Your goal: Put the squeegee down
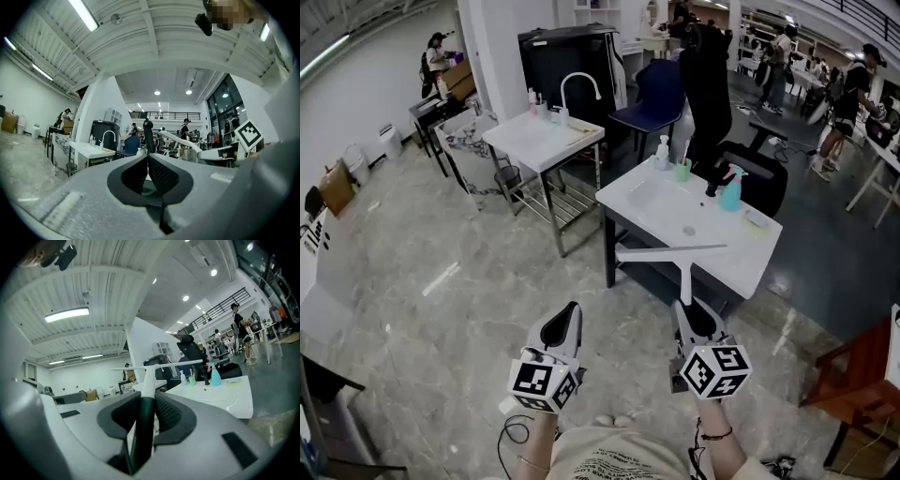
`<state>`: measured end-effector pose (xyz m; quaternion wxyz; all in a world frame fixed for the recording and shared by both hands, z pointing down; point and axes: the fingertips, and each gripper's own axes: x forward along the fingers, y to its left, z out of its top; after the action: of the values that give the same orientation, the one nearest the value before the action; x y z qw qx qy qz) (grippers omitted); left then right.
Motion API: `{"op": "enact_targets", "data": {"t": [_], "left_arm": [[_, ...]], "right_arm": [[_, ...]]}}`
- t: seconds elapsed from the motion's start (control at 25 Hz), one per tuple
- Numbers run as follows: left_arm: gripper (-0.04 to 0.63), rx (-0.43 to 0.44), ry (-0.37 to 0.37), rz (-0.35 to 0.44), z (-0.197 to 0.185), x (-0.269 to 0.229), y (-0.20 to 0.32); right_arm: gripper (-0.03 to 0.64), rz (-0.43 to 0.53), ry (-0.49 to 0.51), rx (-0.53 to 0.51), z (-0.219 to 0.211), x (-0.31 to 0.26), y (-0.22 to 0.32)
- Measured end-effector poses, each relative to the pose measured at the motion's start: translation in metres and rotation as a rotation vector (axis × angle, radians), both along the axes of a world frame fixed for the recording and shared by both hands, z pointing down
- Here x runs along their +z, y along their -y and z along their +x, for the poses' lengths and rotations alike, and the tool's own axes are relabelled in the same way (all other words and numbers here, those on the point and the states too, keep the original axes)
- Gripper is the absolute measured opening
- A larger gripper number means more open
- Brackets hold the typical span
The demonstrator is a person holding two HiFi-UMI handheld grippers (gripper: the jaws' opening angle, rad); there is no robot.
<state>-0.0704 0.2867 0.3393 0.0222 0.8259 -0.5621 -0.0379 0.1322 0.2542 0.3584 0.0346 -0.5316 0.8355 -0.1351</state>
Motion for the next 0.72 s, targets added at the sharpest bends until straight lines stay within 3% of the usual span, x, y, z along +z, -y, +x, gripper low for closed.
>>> {"op": "enact_targets", "data": {"t": [0.36, 0.72], "left_arm": [[0.023, -0.022, -0.004, -0.016, 0.008, 0.007, 0.007], [0.023, -0.025, -0.013, -0.036, 0.004, 0.014, 0.046]], "right_arm": [[0.095, -0.031, 0.045, -0.006, 0.009, 0.012, 0.012], [0.095, -0.051, 0.049, -0.007, 0.007, 0.021, 0.049]]}}
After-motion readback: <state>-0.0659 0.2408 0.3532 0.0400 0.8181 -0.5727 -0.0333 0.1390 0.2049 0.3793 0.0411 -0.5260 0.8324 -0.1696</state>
